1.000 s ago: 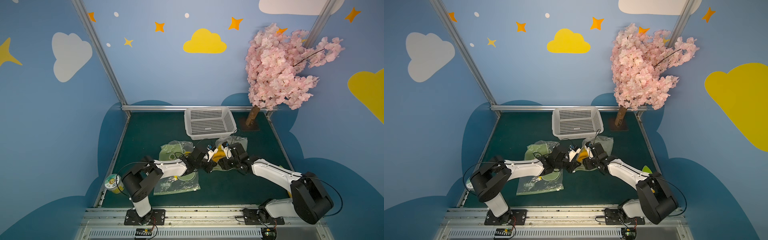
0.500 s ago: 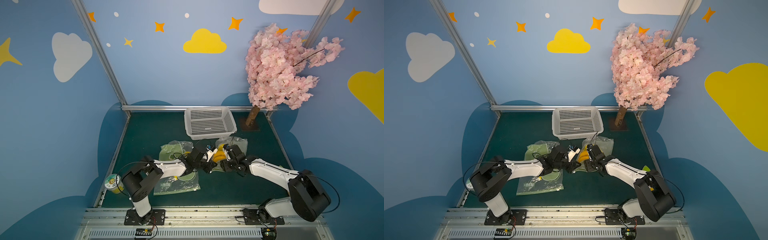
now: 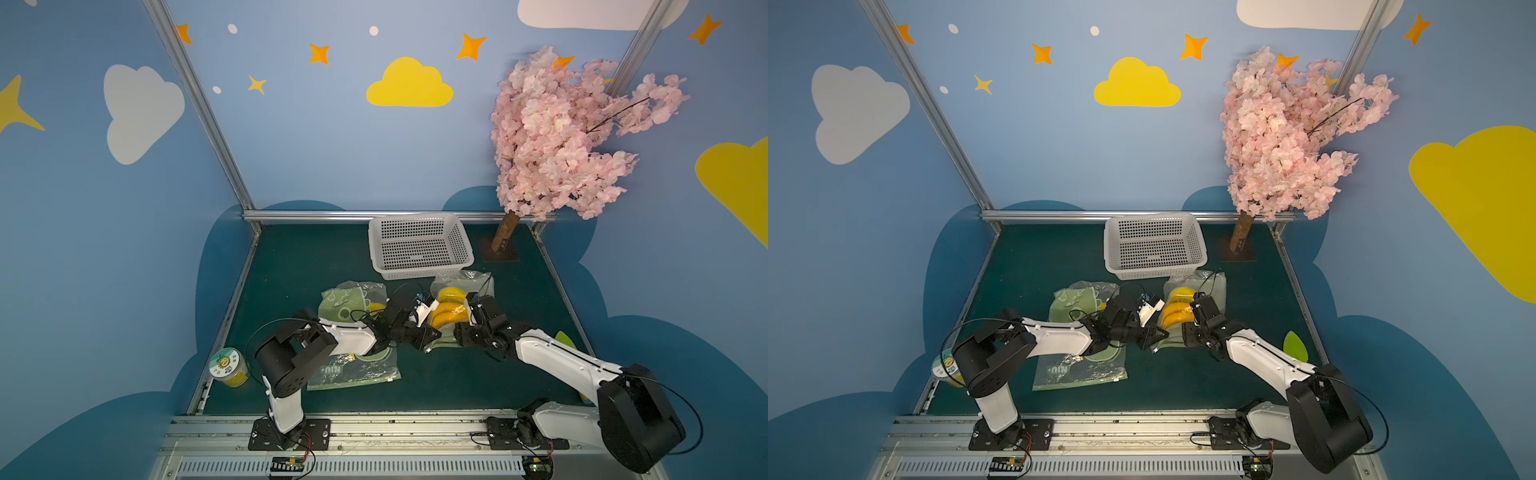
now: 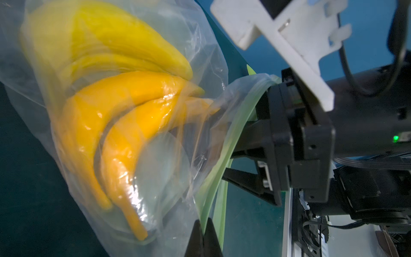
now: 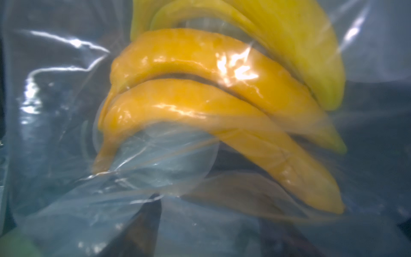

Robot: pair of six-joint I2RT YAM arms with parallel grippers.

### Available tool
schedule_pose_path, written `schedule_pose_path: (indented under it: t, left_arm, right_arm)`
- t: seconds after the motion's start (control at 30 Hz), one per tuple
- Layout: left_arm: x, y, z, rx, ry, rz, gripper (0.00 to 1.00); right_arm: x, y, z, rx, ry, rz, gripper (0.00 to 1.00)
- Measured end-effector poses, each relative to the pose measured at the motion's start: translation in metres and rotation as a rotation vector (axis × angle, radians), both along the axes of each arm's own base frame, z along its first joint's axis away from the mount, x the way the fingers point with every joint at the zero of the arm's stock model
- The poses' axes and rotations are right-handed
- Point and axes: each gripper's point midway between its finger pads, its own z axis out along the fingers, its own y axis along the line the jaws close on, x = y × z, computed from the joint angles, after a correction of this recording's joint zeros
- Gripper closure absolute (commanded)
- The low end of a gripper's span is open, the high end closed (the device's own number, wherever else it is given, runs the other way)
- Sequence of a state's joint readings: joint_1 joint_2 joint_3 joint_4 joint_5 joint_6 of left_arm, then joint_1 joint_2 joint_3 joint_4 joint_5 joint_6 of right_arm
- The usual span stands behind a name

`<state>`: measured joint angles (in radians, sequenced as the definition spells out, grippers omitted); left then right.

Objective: Open the zip-top bag and take out the banana
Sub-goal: Pick up the banana from the zipper food storage bag.

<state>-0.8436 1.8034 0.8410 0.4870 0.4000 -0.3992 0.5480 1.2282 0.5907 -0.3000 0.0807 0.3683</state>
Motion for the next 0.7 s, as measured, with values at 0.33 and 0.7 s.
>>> schedule_pose_path:
  t: [0.33,0.7]
  left_arm:
    - [-0.001,0.001,-0.001,0.011,-0.001,-0.005,0.97]
    - [0.000,0.001,0.000,0.004,0.011,0.009,0.97]
  right_arm:
    - [-0.019,0.045,0.002,0.201,0.001,-0.034,0.35]
    - [-0.019,0.054,-0.021,0.292,-0.074,-0.115,0.37]
